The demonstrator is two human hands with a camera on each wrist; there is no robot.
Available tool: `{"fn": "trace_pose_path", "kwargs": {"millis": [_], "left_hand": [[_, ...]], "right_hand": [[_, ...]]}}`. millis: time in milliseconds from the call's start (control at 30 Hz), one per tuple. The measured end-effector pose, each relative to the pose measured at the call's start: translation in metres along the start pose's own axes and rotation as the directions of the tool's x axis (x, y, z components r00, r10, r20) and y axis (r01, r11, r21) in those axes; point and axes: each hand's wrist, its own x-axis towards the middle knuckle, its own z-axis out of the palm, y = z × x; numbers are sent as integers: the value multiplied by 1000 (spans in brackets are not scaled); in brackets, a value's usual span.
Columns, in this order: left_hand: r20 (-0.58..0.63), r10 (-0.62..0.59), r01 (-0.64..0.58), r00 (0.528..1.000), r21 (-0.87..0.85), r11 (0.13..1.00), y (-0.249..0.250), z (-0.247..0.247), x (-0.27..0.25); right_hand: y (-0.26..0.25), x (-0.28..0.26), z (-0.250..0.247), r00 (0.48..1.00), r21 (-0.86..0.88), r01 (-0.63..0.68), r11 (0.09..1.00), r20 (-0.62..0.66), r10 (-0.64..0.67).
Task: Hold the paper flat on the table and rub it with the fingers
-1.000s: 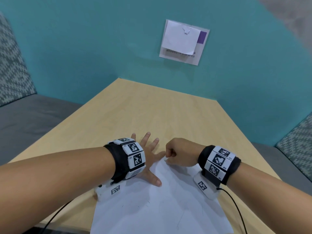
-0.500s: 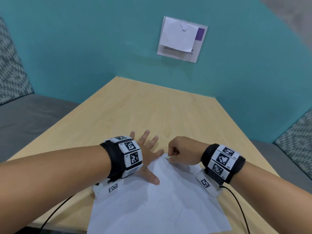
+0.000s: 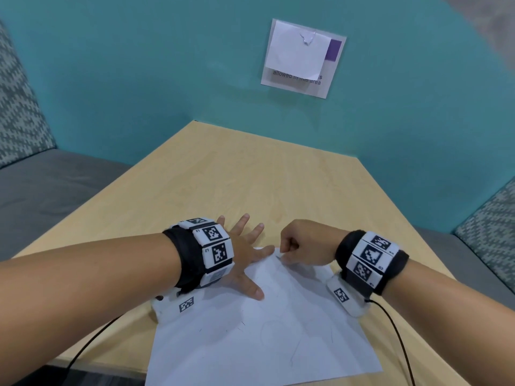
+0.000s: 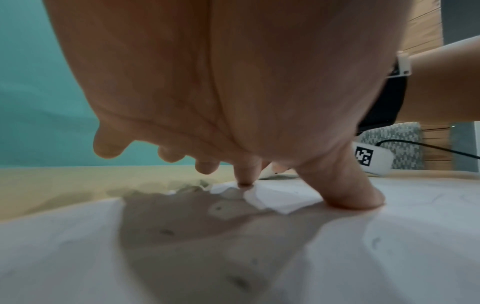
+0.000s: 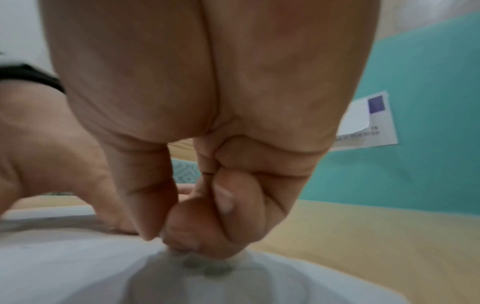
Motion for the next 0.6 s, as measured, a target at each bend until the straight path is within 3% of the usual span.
{"fn": "trace_pose_path", "kwargs": {"millis": [200,333,500,600], "left_hand": [[-6,-8,8,1000,5,1000,0,1,1],[17,-5,5,1000,3,1000,1,-1,1],[26,21,-21,999,-8,1000,1,-4,-2],[31,27,-27,999,-13,1000,3,-7,-4]], "right_hand": [[-13,-7,14,993,0,97,995,62,-96],[2,0,1,1000,5,1,1000,-9,-1],[-11,-9,15,993,11,96,995,68,-97],[1,-3,4,1000,-5,18,1000,0,-18]]}}
